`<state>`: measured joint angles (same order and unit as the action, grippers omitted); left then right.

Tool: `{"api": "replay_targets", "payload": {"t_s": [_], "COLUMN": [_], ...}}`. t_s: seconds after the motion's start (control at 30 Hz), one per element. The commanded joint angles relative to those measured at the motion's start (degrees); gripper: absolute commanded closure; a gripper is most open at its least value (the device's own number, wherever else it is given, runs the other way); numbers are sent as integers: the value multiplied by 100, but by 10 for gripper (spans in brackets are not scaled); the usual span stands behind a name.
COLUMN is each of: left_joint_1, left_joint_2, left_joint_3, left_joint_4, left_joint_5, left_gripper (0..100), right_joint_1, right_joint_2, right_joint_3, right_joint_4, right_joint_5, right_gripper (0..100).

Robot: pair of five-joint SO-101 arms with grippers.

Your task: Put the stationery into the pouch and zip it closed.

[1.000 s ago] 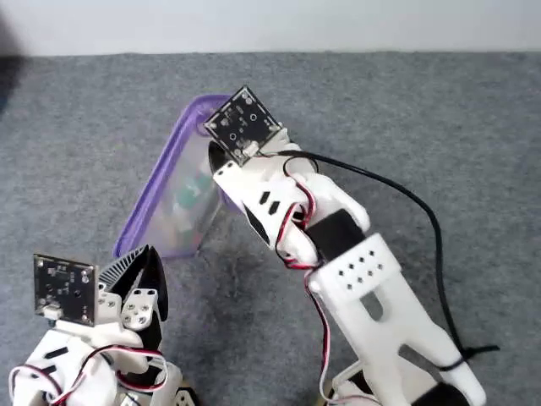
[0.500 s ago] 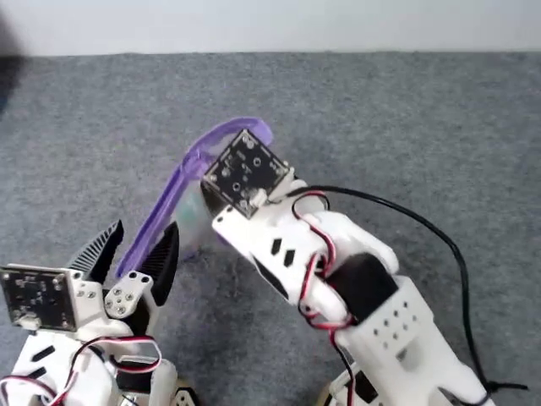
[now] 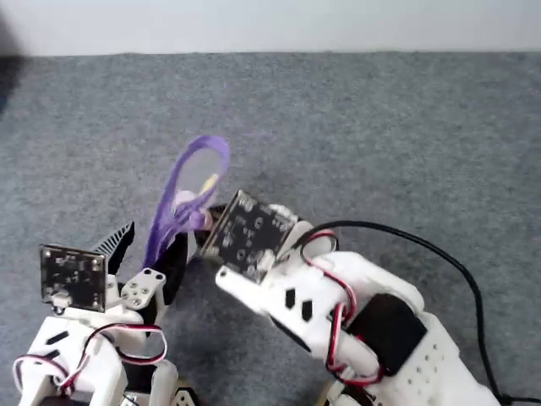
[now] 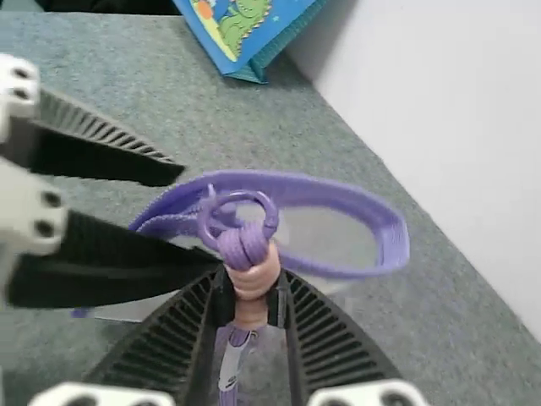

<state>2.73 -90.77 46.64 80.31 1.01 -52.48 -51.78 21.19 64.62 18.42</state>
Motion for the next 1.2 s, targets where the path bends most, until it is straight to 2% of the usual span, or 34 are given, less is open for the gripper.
{"api": "replay_targets", "payload": {"t_s": [0.0, 0.2, 0.4, 0.6, 0.77, 1.03, 1.17], "left_joint_1": [44, 633, 712, 712, 712, 659, 659], "left_joint_2": [-18, -26, -26, -26, -26, -26, -26], "left_joint_3": [4, -13, -31, -4, -4, 4, -4], "left_joint_4": [-149, -149, -149, -123, -97, 62, 97], "left_joint_5": [-211, -193, -229, -229, -229, -202, -193], "left_gripper": [768, 791, 987, 980, 977, 977, 976], "right_joint_1": [-374, -409, -22, 602, 664, 637, 365], "right_joint_2": [-215, -207, -189, 154, 251, 198, 189], "right_joint_3": [-273, -264, -255, -264, -264, -237, -273], "right_joint_4": [242, 224, -57, -708, -963, -840, -57], "right_joint_5": [70, 53, 62, 70, 53, 26, -105], "right_gripper": [991, 991, 991, 991, 991, 991, 988]}}
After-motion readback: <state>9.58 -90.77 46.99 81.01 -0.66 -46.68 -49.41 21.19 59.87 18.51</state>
